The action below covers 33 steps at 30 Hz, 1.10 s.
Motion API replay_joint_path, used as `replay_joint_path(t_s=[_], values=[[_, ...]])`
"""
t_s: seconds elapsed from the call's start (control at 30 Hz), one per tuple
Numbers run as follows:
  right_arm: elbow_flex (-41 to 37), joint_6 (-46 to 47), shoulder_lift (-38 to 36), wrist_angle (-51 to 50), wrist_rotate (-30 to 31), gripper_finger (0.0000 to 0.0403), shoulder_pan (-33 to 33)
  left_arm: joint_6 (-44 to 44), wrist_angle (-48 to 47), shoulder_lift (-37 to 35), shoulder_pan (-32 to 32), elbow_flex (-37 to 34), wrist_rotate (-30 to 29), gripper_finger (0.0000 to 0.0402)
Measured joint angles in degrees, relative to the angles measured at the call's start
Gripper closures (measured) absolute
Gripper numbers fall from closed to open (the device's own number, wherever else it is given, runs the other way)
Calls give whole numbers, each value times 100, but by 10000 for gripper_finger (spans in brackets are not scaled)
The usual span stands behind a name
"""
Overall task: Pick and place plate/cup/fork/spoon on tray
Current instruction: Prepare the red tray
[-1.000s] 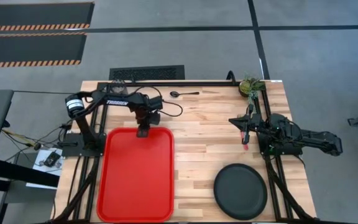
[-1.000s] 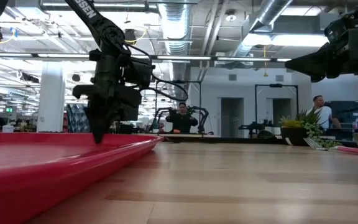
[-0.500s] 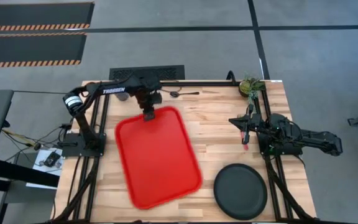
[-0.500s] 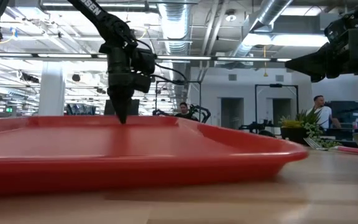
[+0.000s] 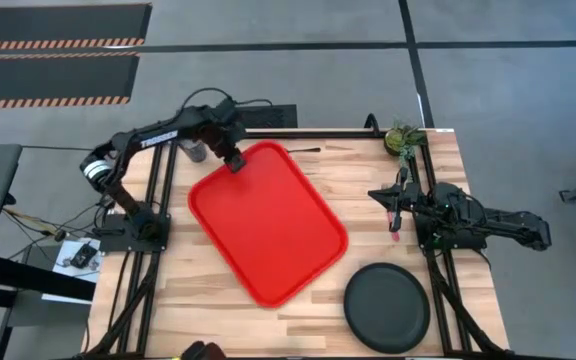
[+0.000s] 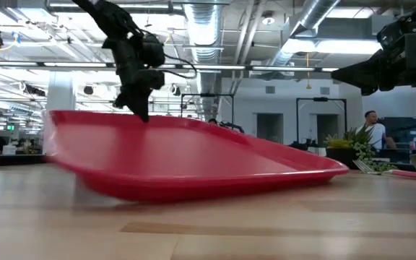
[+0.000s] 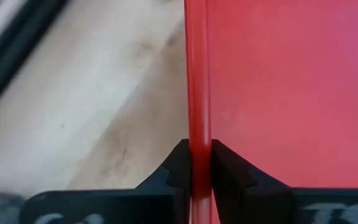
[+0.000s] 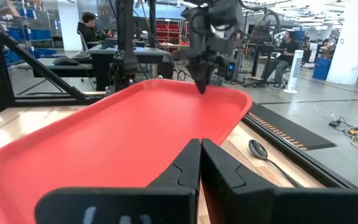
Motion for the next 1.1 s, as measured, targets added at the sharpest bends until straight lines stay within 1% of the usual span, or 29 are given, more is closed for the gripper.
replay_joint_path(t_s=[0.13,0.23,0.37,0.57,0.77,0.93,1.0,1.1], values=[[2,0,2,0,-2,367,0,-630,329,-426,-14,-423,18,381],[2,0,2,0,-1,367,0,-1047,765,-845,-98,-864,15,381],[0,0,1,-2,-2,367,0,-1498,1235,-1474,-274,-1453,-149,381],[0,0,1,0,-2,367,0,-1872,1552,-2451,-492,-2161,-511,382],[2,0,2,0,-1,367,0,-2260,1672,-3447,-601,-2774,-788,383],[-1,2,0,0,-2,367,0,-2981,1897,-4259,-607,-3416,-900,386],[2,152,-1,0,-2,367,0,-3344,2099,-4593,-653,-3729,-961,387],[0,705,1,11,3,367,-3,-3910,2518,-5056,-816,-4218,-1107,388]])
